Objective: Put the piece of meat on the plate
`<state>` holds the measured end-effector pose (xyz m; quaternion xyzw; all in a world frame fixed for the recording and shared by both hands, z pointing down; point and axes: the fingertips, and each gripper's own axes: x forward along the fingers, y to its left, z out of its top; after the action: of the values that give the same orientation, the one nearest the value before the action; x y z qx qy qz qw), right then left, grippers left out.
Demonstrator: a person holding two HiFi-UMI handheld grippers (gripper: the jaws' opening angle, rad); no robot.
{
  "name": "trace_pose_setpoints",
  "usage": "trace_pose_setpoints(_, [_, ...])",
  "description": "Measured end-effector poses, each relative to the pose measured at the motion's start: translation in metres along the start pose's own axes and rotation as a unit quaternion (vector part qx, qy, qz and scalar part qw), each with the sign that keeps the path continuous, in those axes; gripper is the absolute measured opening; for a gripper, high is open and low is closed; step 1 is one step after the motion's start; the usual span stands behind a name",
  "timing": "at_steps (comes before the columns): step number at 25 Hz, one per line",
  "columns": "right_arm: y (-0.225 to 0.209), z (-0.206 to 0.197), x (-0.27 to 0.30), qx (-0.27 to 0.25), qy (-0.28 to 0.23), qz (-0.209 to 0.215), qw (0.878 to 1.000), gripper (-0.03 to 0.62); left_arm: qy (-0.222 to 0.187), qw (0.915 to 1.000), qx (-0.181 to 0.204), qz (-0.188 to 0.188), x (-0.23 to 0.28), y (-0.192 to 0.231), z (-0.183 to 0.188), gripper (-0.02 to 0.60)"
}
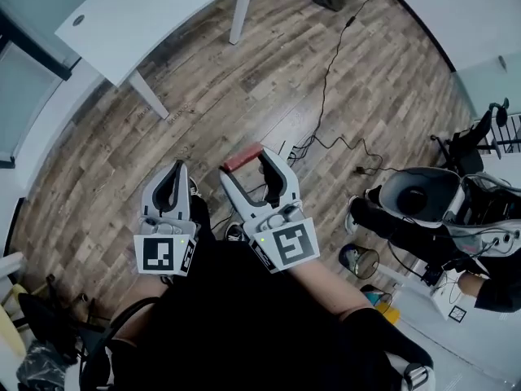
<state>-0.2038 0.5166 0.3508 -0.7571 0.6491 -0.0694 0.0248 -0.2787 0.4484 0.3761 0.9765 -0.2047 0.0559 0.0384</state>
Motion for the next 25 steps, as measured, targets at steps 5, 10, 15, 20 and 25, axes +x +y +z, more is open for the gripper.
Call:
trace_pose_setpoints(5, [-0.004,0.013,0.075,-0.013,0.005,-0.007,1.0,0.291,0.002,1.0,-0.004,-0.006,0.044,0.06,0.012,0.003])
trace_pose_setpoints(10, [0.002,0.022,0.138,-0.016,0.002,-0.006,1.0,0.291,-0.008,1.0,0.0,-0.005,0.076,0.114,0.027,0.003])
trace_pose_setpoints(15, [0.011,0.027,0.181,-0.021,-0.004,-0.007,1.0,0.291,-0.023,0.9997,0.001,-0.002,0.092,0.153,0.041,0.003])
trace_pose_setpoints(20, [0.012,0.033,0.207,-0.015,-0.008,-0.003,1.0,0.291,-0.036,0.9992,0.011,0.009,0.103,0.171,0.052,0.003])
trace_pose_setpoints(25, [0.008,0.041,0.22,-0.016,-0.016,0.004,1.0,0.291,-0.044,0.9987,0.019,0.019,0.117,0.178,0.059,0.003])
